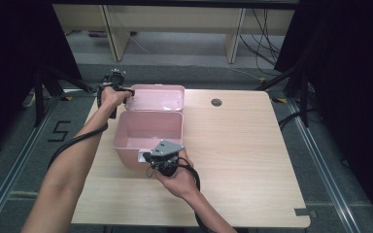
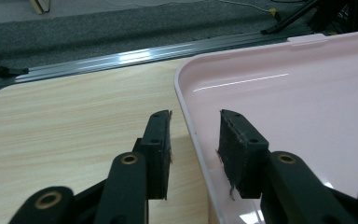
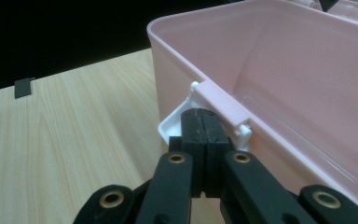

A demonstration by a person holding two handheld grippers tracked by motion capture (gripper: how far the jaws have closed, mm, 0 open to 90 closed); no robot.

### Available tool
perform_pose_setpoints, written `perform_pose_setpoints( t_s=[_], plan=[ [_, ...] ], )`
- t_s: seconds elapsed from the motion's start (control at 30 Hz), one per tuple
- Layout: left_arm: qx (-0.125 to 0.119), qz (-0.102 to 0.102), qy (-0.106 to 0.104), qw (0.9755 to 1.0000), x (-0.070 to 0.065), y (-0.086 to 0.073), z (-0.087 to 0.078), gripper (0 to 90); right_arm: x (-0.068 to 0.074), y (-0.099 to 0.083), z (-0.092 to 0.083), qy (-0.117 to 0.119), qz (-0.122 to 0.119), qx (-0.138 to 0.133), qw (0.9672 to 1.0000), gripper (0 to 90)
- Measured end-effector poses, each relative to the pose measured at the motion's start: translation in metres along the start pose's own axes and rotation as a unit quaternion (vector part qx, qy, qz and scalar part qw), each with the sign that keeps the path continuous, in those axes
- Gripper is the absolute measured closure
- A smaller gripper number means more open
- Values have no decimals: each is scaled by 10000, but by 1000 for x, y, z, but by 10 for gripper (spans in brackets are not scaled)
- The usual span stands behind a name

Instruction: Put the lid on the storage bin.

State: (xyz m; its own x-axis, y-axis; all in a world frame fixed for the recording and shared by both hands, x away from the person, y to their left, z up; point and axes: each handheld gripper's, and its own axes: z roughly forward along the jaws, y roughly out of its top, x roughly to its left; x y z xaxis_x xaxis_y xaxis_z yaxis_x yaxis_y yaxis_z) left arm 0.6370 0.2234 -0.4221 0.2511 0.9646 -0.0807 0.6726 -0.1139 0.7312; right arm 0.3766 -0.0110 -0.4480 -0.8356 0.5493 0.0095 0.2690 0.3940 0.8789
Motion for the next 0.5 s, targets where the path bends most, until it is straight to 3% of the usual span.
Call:
perform_pose_setpoints(
  t_s=[0.13, 0.27, 0.5],
  plan=[
    [104, -146, -23, 9998, 2, 0, 3, 661, -1, 0, 0, -13, -50, -12, 10000, 900],
    [122, -111, -38, 9999, 0, 0, 4, 693, 0, -1, 2, -48, -27, -113, 9999, 900],
    [296, -239, -1, 9993, -3, 2, 5, 794, 0, -1, 2, -51, -20, -111, 9999, 900]
  ],
)
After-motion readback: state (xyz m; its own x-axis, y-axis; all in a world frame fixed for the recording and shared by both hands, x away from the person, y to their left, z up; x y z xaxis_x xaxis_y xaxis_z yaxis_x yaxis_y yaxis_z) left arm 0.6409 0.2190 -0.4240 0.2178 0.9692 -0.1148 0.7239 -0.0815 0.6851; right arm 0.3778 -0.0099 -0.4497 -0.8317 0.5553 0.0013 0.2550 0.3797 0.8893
